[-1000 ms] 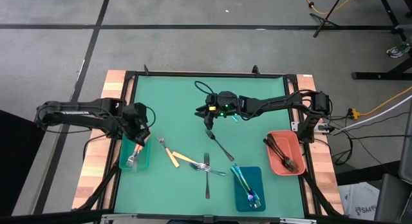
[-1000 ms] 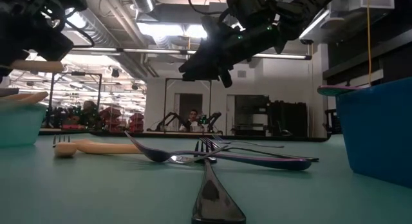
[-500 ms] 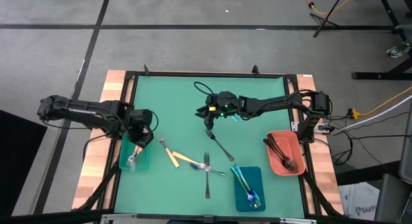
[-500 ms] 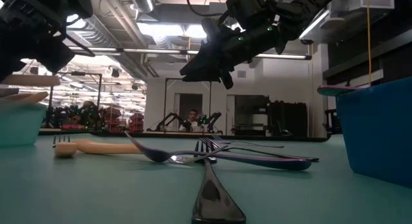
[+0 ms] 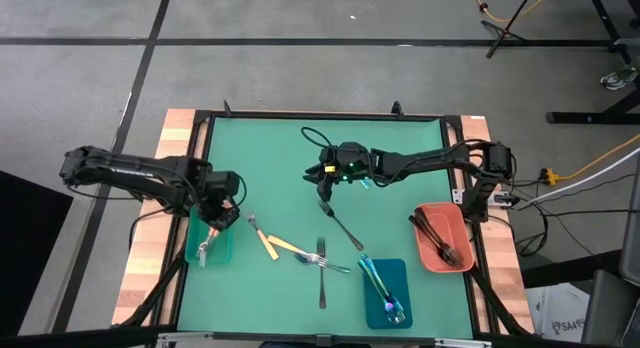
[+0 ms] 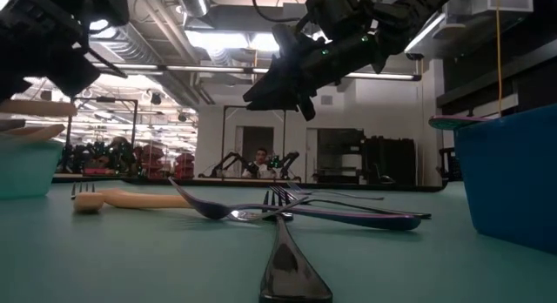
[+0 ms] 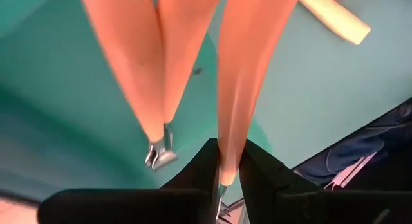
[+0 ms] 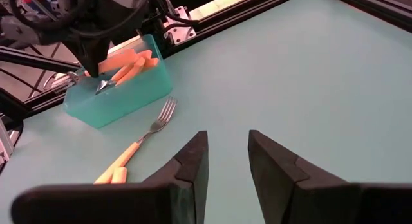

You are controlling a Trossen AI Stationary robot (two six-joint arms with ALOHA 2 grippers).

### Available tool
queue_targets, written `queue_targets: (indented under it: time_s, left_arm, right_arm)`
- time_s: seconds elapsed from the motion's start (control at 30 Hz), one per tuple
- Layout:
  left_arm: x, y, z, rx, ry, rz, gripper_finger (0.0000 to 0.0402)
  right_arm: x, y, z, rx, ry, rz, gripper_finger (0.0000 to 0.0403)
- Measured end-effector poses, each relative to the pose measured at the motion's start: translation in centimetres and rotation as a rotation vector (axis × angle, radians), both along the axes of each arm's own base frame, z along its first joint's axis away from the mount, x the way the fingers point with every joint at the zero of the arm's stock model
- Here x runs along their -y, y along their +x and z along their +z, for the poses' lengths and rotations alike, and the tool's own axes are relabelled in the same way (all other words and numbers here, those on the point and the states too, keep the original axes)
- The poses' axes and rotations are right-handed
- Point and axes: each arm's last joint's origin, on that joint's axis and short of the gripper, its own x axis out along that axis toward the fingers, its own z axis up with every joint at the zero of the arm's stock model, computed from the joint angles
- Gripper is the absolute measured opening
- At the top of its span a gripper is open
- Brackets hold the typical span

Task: Sort silverware by color (type)
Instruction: Put the yellow fork into the green bin

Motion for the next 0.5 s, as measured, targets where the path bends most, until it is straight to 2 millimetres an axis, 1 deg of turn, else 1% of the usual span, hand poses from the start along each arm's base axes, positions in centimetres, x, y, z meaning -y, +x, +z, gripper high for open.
queue_targets:
  time_s: [0.1, 0.23, 0.37, 0.5]
  left_arm:
    - [-0.1, 0.2, 1.0, 0.02, 0.04, 0.007, 0.004]
    - [-0.4, 0.1, 2.3, 0.027, 0.165, -0.011, 0.004]
    - [-0.7, -0.3, 2.4, -0.005, 0.256, -0.025, 0.004]
    - [-0.7, -0.5, 2.3, -0.036, 0.28, -0.026, 0.004]
  right_arm:
    - [0.0, 0.0, 0.0, 0.0, 0.0, 0.0, 0.0099]
    - [0.0, 0.0, 0.0, -0.001, 0.001, 0.0, 0.0099]
    - [0.0, 0.0, -0.1, -0.011, 0.002, 0.0, 0.0099]
    - [0.0, 0.0, -0.2, -0.015, 0.003, 0.0, 0.0099]
